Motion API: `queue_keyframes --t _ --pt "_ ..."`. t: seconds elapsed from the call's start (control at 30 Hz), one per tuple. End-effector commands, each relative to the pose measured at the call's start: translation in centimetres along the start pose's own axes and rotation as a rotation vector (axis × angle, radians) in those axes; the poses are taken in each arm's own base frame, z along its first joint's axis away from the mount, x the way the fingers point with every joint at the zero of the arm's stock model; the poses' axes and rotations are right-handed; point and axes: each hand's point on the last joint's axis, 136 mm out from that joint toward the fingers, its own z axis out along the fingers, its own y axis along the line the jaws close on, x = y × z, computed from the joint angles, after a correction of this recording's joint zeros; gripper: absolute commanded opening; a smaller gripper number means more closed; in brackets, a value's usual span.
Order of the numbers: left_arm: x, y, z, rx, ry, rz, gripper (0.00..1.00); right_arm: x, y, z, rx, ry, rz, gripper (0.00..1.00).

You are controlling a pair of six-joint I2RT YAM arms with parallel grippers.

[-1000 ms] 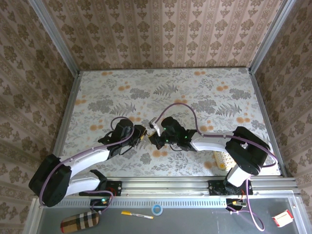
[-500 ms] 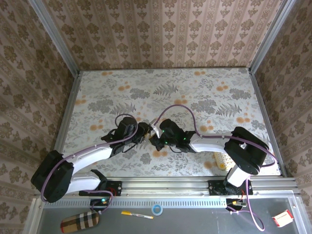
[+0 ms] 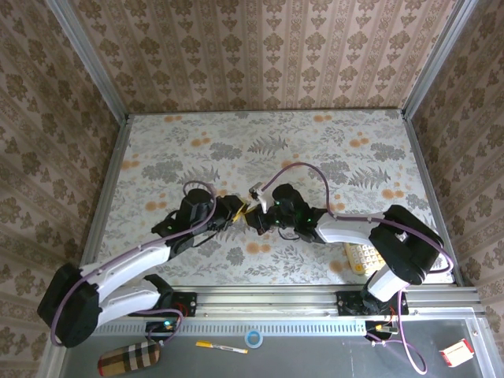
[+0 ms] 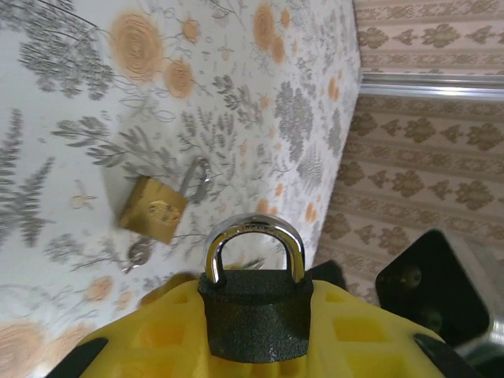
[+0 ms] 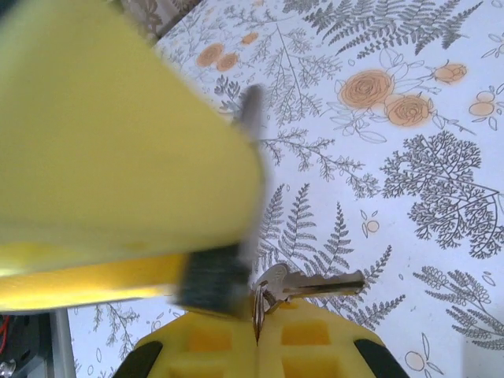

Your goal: Unlock with the key

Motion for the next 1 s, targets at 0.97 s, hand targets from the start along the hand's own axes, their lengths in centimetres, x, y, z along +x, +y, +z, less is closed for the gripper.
queue_keyframes --t 0.97 --pt "-6.6 12.0 -3.6 -0.896 0.047 0.591 0.16 3.3 6.6 -3.4 -0.161 0.141 -0.208 0.0"
